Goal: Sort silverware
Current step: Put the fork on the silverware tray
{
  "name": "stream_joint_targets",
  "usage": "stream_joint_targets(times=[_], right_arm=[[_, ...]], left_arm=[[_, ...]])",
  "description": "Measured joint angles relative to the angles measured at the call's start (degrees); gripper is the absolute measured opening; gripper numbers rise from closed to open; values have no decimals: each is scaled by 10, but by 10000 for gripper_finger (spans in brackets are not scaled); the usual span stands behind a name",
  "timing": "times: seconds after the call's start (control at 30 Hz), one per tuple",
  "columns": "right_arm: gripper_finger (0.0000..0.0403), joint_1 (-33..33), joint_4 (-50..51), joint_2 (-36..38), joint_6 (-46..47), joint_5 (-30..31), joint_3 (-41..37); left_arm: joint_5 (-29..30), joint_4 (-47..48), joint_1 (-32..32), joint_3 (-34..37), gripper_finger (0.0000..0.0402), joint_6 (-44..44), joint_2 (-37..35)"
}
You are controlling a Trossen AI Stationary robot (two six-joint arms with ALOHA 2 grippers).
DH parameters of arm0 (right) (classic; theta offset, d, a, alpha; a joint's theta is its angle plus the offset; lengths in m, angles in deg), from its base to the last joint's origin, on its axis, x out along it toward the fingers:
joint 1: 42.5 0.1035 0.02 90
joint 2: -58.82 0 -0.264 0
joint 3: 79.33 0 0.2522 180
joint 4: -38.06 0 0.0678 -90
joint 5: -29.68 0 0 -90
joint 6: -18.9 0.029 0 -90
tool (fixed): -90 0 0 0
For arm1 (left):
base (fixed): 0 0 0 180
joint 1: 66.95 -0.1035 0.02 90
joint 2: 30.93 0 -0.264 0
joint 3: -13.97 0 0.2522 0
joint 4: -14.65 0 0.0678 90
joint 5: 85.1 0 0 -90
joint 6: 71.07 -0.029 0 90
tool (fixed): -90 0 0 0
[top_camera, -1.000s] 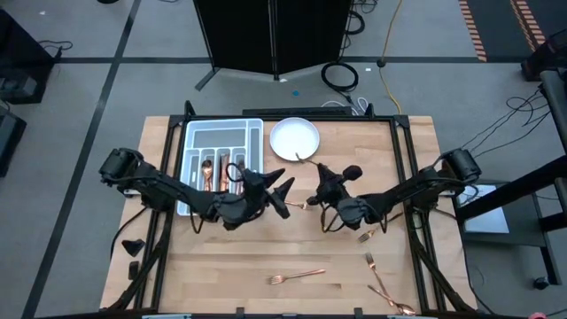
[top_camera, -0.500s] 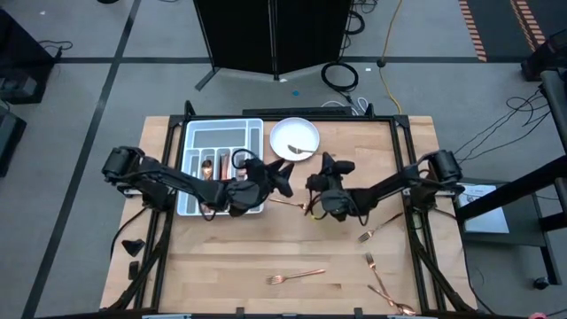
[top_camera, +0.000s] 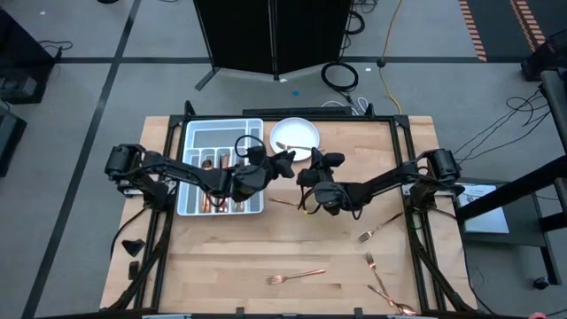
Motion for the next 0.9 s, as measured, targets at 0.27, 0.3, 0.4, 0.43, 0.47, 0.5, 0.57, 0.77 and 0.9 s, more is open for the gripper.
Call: stream_joint_targets(times=[0.27, 0.3, 0.4, 0.43, 0.47, 0.5, 0.57, 0.77, 0.9], right_arm=[[0, 0, -2, 0, 1, -20, 0], [0, 0, -2, 0, 2, -26, 0], [0, 1, -17, 0, 1, -32, 0], [0, 1, -21, 0, 1, -36, 0], [0, 0, -25, 0, 1, -43, 0], [0, -1, -28, 0, 1, -48, 0], [0, -1, -28, 0, 1, -55, 3], [0, -8, -28, 0, 1, -70, 20], [0, -11, -28, 0, 2, -87, 25]], left_arm=[[-20, 13, -16, 0, 195, 3, 0], [-20, 14, -18, 0, 195, 3, 0], [-29, 14, -23, 0, 195, 3, 0], [-38, 14, -26, 0, 195, 3, 0], [-46, 14, -28, 0, 195, 3, 0], [-53, 14, -31, 0, 195, 3, 0], [-60, 14, -34, 0, 195, 3, 0], [-67, 13, -38, 0, 195, 3, 0], [-67, 13, -38, 0, 174, 2, 0]])
